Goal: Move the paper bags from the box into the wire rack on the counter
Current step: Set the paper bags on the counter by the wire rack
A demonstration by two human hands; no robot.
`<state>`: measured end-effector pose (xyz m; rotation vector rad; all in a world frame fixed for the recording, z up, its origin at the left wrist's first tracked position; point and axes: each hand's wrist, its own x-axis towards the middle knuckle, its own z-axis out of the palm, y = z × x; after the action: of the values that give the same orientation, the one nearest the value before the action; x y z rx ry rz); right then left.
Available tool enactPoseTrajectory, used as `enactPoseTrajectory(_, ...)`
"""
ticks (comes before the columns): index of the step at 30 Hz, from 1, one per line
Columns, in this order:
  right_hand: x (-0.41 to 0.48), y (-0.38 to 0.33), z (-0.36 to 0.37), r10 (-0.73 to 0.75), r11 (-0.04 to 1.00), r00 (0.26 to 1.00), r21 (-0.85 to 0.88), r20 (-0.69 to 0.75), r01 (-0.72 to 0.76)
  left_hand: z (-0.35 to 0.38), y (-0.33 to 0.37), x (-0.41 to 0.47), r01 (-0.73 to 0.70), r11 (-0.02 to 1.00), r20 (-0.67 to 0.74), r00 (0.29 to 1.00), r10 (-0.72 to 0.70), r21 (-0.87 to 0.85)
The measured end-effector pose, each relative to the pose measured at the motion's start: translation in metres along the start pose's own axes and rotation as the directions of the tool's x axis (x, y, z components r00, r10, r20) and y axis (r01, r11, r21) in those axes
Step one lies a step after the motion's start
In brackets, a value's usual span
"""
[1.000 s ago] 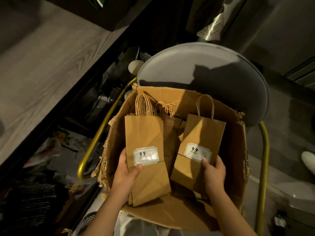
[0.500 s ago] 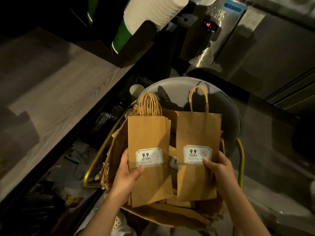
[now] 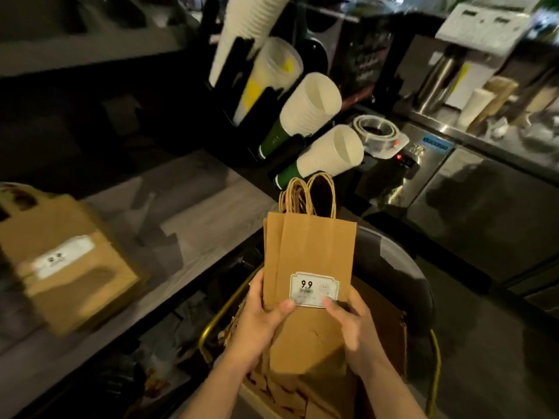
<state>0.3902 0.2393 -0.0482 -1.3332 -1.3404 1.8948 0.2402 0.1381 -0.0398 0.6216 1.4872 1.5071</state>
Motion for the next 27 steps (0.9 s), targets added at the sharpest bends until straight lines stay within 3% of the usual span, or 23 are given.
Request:
enactPoseTrajectory(9,-0.005,-0.062,0.078,-0.130,0.987,0.962,-0.057,0.241,0.148,-0.042,0.060,-0.035,-0.178,0.982,-0.186,0.965,0.185,0.057)
enactPoseTrajectory(16,-0.012,-0.081,0.155,-0.185,0.958,0.809,-0.079,0.558,0.274,-0.113,0.097,-0.055,-0.257,0.946,-0.329,0.892,0.310,0.195)
enactPoseTrajectory(21,0.006,-0.094,0.216,-0.311,0.903,0.800,-0.102,0.514,0.417,-0.154,0.122,-0.040,-0.186,0.897,-0.416,0.835,0.359,0.400)
enactPoseTrajectory(27,0.060,-0.111,0.281,-0.404,0.854,0.843,-0.185,0.356,0.487,-0.207,0.141,0.039,-0.091,0.884,-0.474,0.817,0.329,0.458)
